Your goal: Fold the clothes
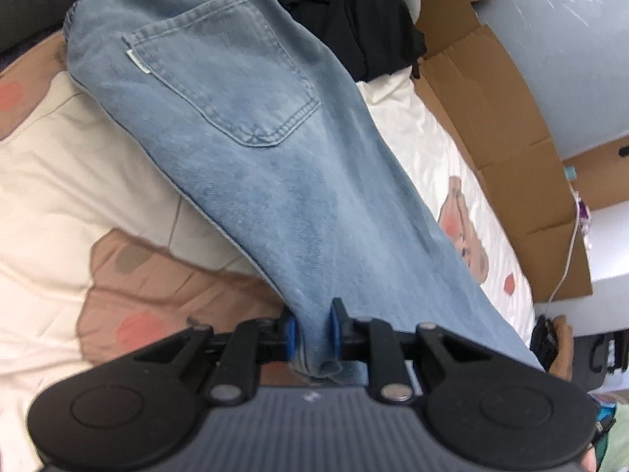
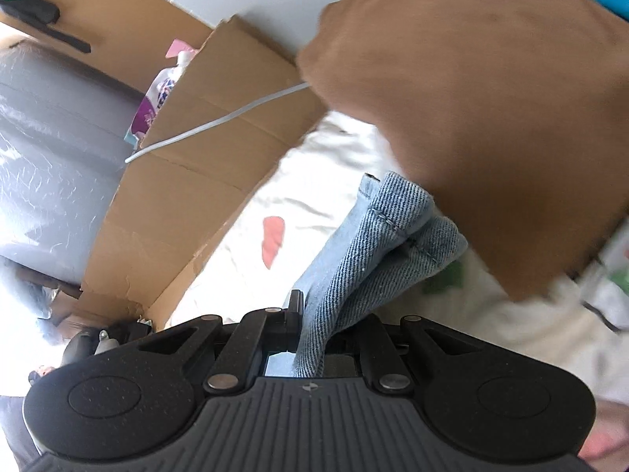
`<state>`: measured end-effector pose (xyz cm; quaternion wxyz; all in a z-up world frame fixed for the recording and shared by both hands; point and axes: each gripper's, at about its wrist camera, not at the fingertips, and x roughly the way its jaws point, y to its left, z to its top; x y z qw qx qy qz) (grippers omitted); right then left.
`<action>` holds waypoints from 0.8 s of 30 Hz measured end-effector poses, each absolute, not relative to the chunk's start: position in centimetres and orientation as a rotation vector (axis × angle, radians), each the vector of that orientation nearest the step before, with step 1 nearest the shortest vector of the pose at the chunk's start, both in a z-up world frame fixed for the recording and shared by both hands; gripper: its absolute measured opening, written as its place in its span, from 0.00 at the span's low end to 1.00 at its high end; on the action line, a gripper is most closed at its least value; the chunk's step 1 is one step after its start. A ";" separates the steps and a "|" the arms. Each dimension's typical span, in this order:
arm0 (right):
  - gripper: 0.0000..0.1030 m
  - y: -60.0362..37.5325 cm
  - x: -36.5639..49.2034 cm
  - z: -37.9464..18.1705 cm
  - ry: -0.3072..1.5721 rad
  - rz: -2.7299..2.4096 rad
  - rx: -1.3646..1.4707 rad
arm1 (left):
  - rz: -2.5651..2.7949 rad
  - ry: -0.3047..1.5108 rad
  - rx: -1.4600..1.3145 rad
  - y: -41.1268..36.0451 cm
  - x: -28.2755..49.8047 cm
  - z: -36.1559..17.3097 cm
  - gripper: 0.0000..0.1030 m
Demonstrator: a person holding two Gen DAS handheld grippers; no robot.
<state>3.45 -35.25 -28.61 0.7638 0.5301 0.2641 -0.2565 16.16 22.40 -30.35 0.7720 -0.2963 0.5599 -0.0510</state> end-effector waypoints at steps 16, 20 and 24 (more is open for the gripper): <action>0.05 -32.3 -9.1 -31.0 0.623 -0.620 1.165 | -0.115 1.268 -0.605 22.1 9.4 -31.0 0.17; 0.05 -31.6 -10.9 -31.6 0.617 -0.635 1.176 | -0.106 1.268 -0.615 22.3 8.2 -31.2 0.17; 0.05 -30.9 -12.6 -32.3 0.616 -0.647 1.165 | -0.110 1.276 -0.603 22.2 7.8 -31.4 0.17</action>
